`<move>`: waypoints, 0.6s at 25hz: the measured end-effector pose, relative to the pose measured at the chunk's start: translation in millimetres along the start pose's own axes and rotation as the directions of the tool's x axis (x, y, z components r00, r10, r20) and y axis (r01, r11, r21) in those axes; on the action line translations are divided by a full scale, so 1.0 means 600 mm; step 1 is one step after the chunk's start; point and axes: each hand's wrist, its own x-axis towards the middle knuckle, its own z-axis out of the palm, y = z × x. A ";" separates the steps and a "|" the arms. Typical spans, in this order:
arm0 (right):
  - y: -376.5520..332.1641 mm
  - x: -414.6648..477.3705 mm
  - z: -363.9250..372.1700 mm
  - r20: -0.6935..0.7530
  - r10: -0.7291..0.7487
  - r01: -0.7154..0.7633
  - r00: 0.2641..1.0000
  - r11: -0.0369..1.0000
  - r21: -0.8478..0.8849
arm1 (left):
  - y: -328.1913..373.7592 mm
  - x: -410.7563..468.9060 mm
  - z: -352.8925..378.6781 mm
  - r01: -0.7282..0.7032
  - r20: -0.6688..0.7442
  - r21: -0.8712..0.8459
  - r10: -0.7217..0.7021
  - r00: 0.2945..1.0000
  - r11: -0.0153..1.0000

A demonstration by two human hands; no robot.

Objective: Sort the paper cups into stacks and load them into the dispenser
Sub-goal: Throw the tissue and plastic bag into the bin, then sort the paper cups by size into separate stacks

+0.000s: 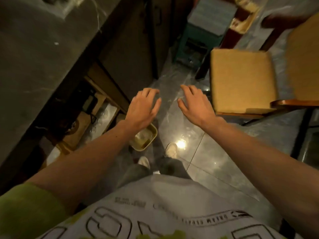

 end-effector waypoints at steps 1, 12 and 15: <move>0.005 -0.010 -0.031 -0.036 0.007 -0.008 0.999 1.000 -0.015 | 0.025 0.006 -0.016 -0.051 -0.012 0.006 0.051 0.999 0.999; -0.015 -0.195 -0.293 -0.439 0.150 -0.175 0.886 0.984 -0.017 | 0.240 0.016 -0.184 -0.494 -0.142 0.087 0.502 0.853 0.865; -0.019 -0.250 -0.338 -0.508 0.189 -0.241 0.840 0.970 -0.038 | 0.298 -0.002 -0.203 -0.582 -0.152 0.062 0.584 0.797 0.811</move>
